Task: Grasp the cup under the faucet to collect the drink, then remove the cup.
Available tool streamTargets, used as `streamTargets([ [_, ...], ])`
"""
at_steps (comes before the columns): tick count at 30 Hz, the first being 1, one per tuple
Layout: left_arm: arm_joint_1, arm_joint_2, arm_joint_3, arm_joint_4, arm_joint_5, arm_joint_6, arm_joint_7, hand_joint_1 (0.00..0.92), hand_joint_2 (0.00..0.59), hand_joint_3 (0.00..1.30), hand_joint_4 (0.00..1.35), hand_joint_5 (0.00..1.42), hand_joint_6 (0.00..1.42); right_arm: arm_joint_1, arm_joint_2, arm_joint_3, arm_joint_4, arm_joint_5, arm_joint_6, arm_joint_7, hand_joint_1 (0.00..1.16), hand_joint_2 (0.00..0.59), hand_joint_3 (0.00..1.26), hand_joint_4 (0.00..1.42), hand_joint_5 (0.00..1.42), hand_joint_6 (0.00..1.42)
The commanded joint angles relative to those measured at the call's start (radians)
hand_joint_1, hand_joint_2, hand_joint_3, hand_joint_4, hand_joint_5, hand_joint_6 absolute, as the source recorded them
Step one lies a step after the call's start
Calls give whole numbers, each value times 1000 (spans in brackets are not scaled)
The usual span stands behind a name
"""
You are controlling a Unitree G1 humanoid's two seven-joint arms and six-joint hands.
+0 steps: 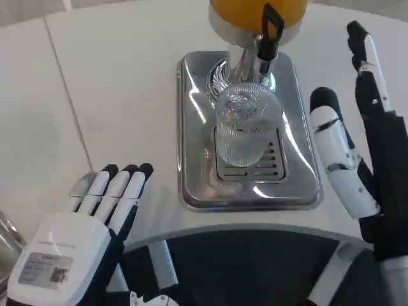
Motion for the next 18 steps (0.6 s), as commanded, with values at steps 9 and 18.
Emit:
streamTargets([
  [9,-16,-13,0,22,-6,3,-35,22,32,0,0,0,54,-191,8,-24,110,-30,50,-35,32,510,0,0,0,0],
  [18,-32,-11,-6,41,-8,-2,-41,22,33,0,0,0,56,-281,-8,-56,205,-10,30,-59,32,510,0,0,0,0],
])
